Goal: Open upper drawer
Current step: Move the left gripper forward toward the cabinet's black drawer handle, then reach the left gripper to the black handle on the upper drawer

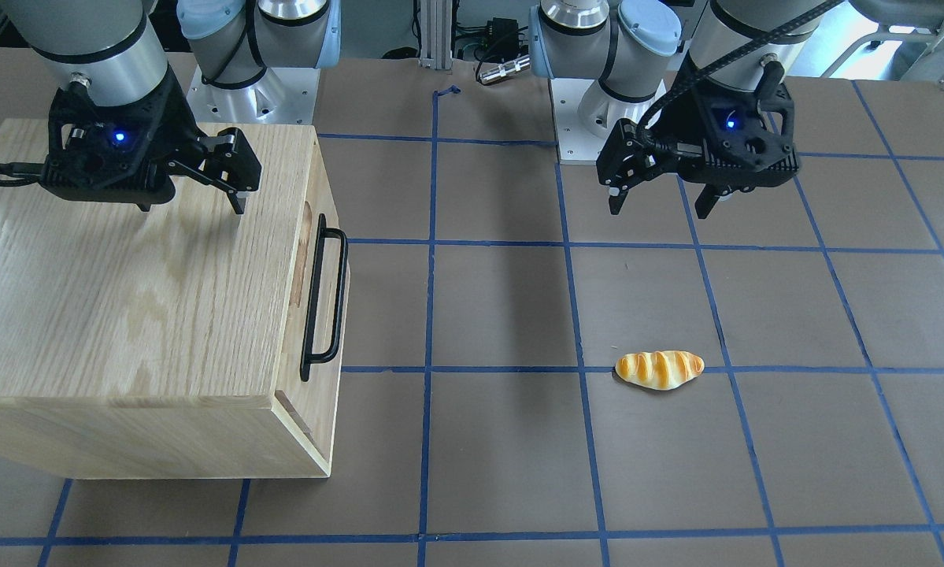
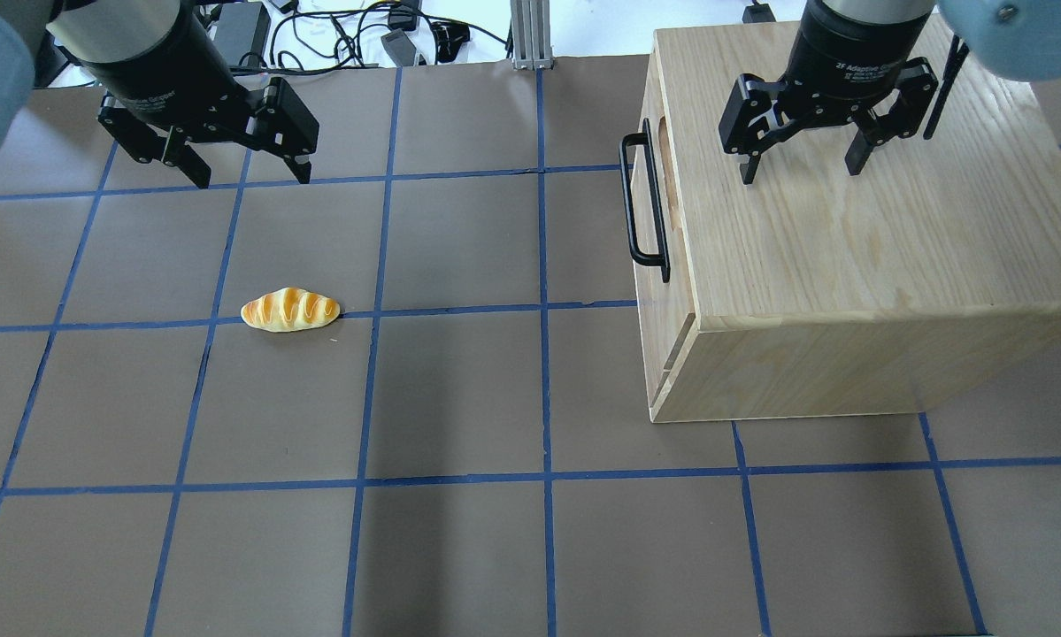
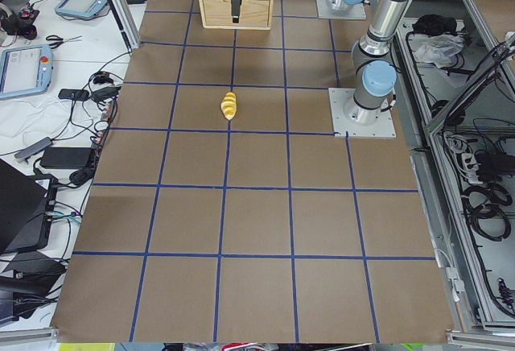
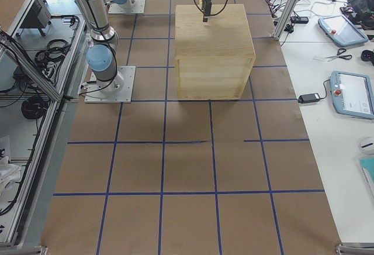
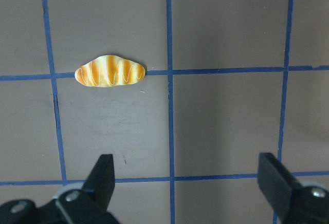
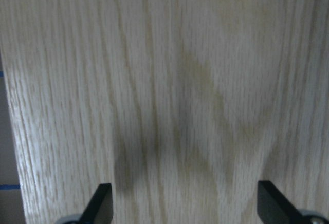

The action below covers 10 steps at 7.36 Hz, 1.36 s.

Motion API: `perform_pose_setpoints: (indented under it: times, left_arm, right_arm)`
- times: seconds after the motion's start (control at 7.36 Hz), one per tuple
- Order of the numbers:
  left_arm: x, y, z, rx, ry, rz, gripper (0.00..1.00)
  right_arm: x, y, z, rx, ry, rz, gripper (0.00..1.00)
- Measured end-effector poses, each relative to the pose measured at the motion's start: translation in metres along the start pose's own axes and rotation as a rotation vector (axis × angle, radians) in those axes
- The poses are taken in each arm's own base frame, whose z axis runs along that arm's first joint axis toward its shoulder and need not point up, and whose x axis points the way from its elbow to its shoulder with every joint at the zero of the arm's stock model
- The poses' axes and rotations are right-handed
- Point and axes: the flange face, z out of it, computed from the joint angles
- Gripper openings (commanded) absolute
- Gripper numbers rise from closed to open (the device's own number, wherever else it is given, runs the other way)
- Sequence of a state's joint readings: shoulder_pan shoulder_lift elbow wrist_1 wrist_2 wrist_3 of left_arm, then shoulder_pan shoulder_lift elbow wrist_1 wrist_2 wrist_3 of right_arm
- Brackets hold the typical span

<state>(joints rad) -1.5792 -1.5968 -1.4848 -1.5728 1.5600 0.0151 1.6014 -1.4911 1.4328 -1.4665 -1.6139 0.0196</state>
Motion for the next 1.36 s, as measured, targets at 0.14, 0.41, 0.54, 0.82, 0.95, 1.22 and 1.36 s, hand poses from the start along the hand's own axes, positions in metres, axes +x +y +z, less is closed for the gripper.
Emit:
perform_pose_setpoints:
  times: [0.14, 0.41, 0.54, 0.82, 0.95, 1.22, 1.36]
  left_arm:
    - [0.003, 0.0, 0.0, 0.001, -0.001, 0.004, 1.0]
    - [0.005, -0.003, 0.003, 0.001, 0.007, -0.005, 1.0]
    - [0.008, -0.005, 0.007, -0.003, 0.021, -0.031, 1.0]
    - [0.036, -0.02, 0.024, 0.012, 0.113, -0.099, 1.0]
    - [0.065, -0.027, 0.036, 0.023, 0.186, -0.115, 1.0]
    - [0.132, -0.029, 0.061, -0.003, 0.302, -0.133, 1.0]
    - [0.162, -0.028, 0.074, -0.004, 0.342, -0.151, 1.0]
  right_arm:
    - [0.0, 0.0, 0.0, 0.0, 0.0, 0.0, 1.0]
    - [0.0, 0.0, 0.0, 0.0, 0.0, 0.0, 1.0]
    - [0.0, 0.0, 0.0, 0.0, 0.0, 0.001, 1.0]
    - [0.0, 0.0, 0.0, 0.0, 0.0, 0.0, 1.0]
    - [0.0, 0.0, 0.0, 0.0, 0.0, 0.0, 1.0]
    - [0.0, 0.0, 0.0, -0.001, 0.0, 0.0, 1.0]
    - [0.0, 0.0, 0.0, -0.001, 0.0, 0.0, 1.0]
